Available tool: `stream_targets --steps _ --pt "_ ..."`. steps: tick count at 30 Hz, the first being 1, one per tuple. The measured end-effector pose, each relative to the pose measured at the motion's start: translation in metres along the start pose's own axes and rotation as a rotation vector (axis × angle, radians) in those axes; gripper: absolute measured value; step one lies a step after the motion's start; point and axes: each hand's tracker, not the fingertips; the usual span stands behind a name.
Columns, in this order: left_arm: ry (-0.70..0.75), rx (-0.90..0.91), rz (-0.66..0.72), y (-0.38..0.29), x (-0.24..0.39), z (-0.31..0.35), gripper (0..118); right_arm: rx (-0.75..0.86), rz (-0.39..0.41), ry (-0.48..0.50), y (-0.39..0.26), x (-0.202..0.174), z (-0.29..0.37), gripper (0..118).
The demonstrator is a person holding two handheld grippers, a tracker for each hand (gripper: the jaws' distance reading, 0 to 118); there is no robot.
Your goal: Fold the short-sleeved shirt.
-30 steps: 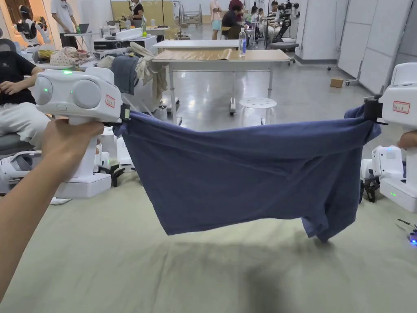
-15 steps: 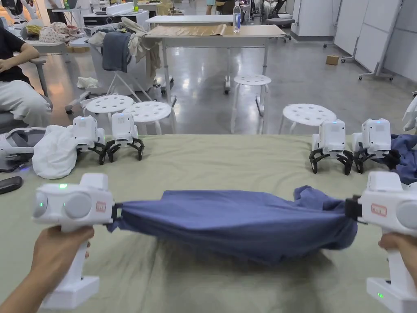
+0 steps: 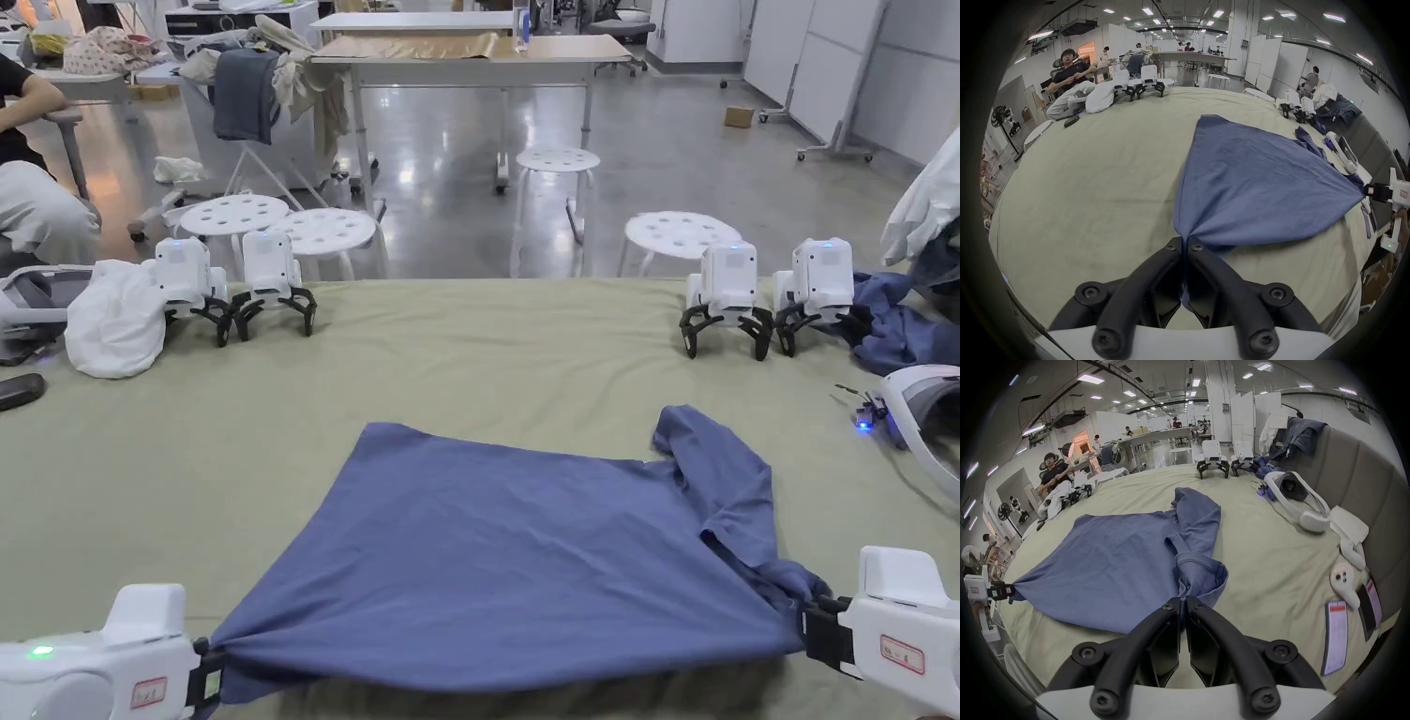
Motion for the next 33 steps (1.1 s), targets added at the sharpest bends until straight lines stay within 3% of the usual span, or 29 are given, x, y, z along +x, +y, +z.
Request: stream_targets --steps 9,19,25,33 --pt "-0.017 -0.043 0.026 -0.079 -0.005 0.039 0 -0.024 -0.047 0.032 -0.074 0.006 0.048 6" --pt "0.006 -0.100 0.052 -0.121 -0.009 0.044 0 -0.062 -0.048 -0.033 -0.140 0.008 0.065 6" --pt "0.024 -0.118 0.058 -0.126 -0.013 0.028 0 -0.074 -0.107 -0.032 -0.153 0.016 0.054 6" --pt "0.025 -0.123 0.064 -0.125 -0.015 0.024 1 -0.072 -0.111 -0.027 -0.149 0.014 0.053 7"
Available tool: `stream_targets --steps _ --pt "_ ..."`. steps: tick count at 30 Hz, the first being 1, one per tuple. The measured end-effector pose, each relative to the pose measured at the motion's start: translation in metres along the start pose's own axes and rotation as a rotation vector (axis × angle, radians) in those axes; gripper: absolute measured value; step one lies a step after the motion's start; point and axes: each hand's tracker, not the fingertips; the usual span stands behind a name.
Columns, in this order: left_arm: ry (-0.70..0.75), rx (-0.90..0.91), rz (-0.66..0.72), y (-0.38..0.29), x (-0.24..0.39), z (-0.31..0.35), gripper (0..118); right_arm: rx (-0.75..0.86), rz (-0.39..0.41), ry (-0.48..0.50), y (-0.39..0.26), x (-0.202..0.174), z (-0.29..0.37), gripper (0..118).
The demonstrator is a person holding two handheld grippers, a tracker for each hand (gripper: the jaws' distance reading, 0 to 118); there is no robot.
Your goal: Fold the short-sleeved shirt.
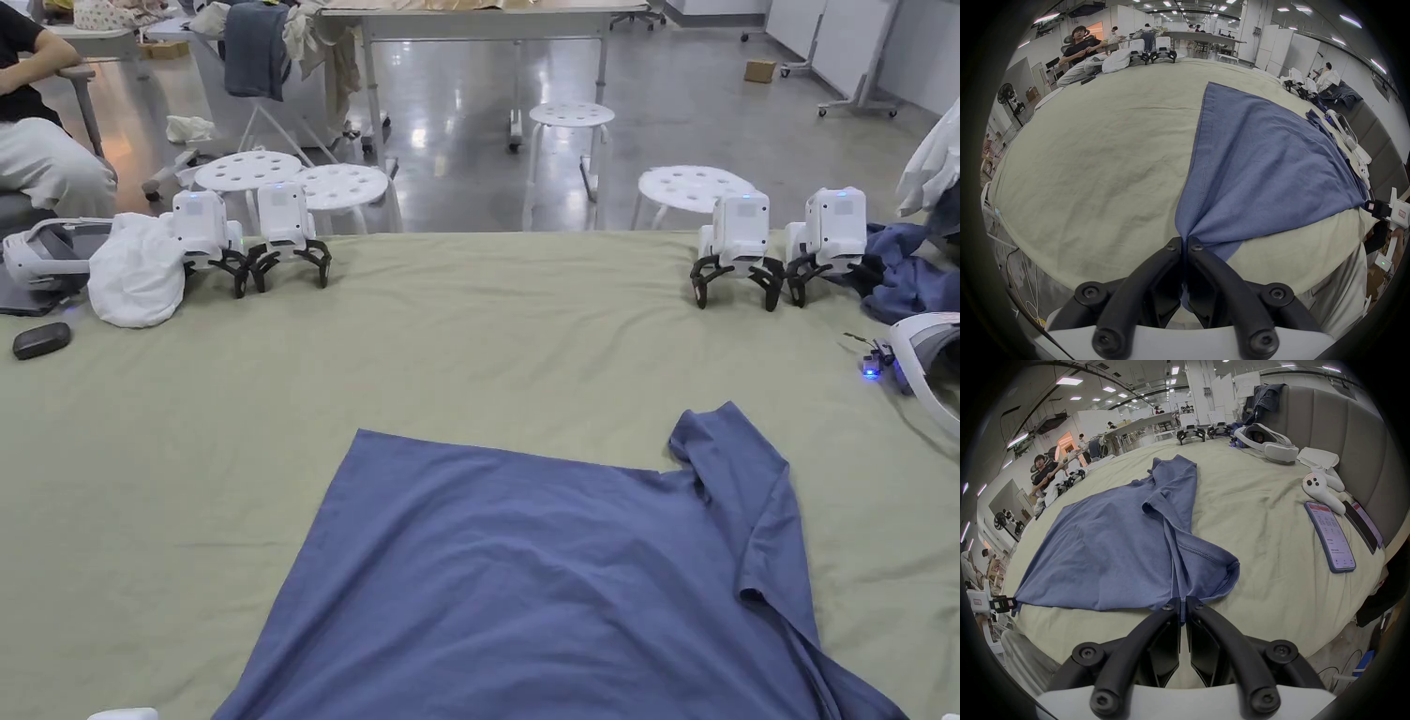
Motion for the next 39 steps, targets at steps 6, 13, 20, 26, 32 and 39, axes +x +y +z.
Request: stream_targets --steps 6,13,20,26,32,39 --pt "-0.012 0.035 0.038 0.006 -0.004 0.006 33 0.025 0.032 -0.016 0.006 -0.007 0.008 34" --pt "-0.005 0.165 0.080 0.024 0.002 0.028 109 0.128 0.021 0.002 0.024 -0.015 0.030 99" --pt "-0.011 0.344 0.039 0.073 0.031 0.060 109 0.353 0.065 0.008 0.073 -0.043 0.059 107" --pt "0.019 0.552 0.020 0.107 0.061 0.073 109 0.561 0.132 -0.042 0.103 -0.073 0.073 111" --pt "0.020 0.751 -0.031 0.114 0.086 0.072 93 0.721 0.183 -0.092 0.107 -0.094 0.076 108" --pt "0.004 0.868 -0.015 0.107 0.103 0.068 23 0.810 0.181 -0.128 0.102 -0.106 0.076 12"
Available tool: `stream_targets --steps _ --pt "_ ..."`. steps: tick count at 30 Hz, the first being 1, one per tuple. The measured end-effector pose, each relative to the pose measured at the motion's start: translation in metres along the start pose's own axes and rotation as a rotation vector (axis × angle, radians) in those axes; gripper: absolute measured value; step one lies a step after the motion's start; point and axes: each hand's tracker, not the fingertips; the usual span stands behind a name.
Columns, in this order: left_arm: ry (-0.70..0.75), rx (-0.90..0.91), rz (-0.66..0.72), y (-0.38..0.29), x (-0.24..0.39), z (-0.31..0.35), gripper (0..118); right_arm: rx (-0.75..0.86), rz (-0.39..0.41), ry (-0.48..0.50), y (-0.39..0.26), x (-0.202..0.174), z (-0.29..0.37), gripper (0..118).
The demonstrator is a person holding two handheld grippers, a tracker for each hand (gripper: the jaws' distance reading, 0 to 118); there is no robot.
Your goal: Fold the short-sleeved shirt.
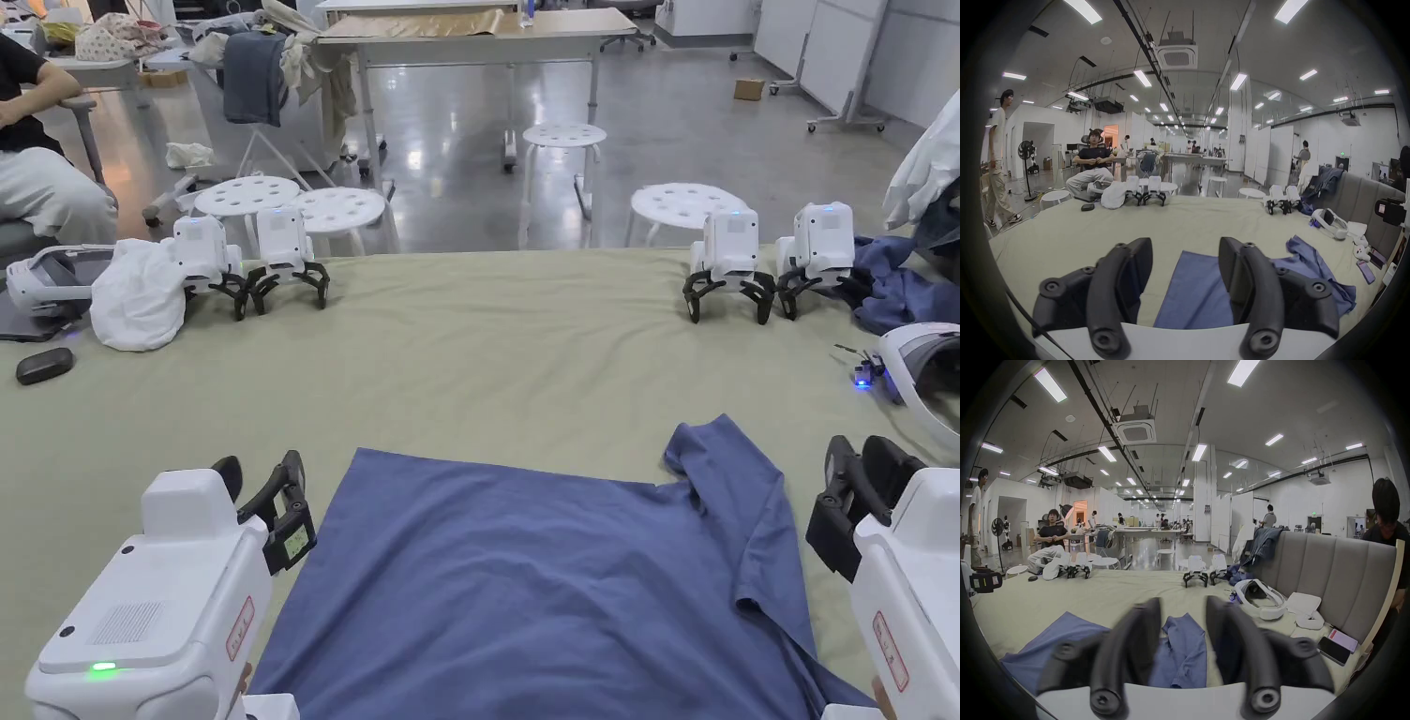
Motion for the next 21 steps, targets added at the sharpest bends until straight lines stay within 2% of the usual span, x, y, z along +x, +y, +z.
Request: stream_targets --steps 2,4,21 --pt "0.008 0.019 -0.022 -0.003 0.005 0.001 4 0.017 0.001 -0.014 -0.001 -0.001 0.001 7" --pt "0.003 0.036 -0.038 -0.007 0.006 0.001 0 0.027 0.005 -0.023 -0.002 -0.001 0.003 4" --pt "-0.026 0.018 -0.095 -0.016 0.013 -0.002 0 0.041 0.013 -0.025 -0.008 0.001 0.011 4"
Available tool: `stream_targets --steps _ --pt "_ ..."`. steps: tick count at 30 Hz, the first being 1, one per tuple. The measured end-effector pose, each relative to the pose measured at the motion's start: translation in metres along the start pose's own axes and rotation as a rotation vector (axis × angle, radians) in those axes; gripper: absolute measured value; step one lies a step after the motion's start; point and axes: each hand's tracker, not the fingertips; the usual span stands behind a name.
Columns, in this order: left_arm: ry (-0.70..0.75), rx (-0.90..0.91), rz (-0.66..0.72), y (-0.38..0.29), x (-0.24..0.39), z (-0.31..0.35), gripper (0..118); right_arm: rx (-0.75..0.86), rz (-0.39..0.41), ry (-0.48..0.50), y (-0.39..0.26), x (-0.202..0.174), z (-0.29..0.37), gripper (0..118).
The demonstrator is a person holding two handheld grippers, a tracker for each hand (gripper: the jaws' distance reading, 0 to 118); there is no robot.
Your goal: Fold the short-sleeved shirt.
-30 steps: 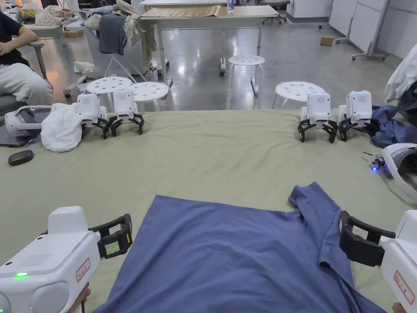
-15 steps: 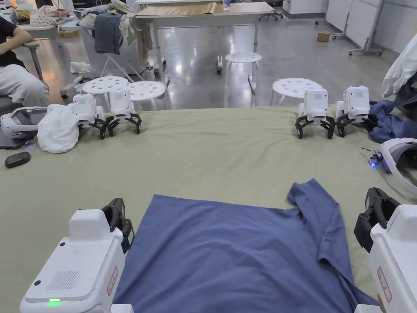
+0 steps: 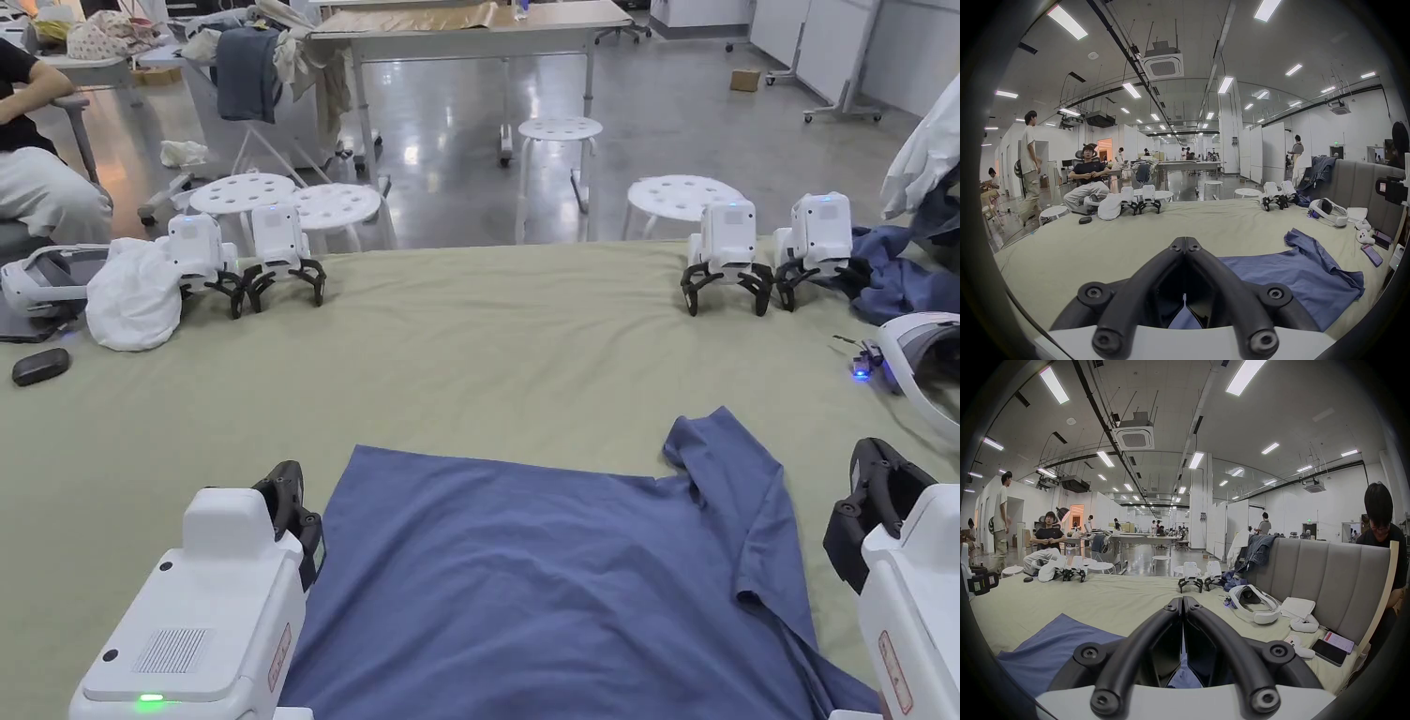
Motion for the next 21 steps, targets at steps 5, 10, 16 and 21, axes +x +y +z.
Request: stream_targets --steps 5,10,16,21 --pt "-0.021 -0.073 0.026 0.007 -0.004 -0.017 0 -0.003 0.007 0.010 0.000 0.001 -0.007 4" --pt "-0.044 -0.141 -0.010 0.020 -0.008 -0.054 0 -0.011 0.014 0.015 0.000 -0.001 -0.023 4" --pt "-0.098 -0.343 0.008 0.031 -0.012 -0.138 0 -0.038 0.006 0.014 -0.004 -0.004 -0.057 4" --pt "-0.135 -0.477 0.038 0.024 -0.015 -0.216 0 -0.063 0.005 0.014 -0.013 -0.010 -0.091 4"
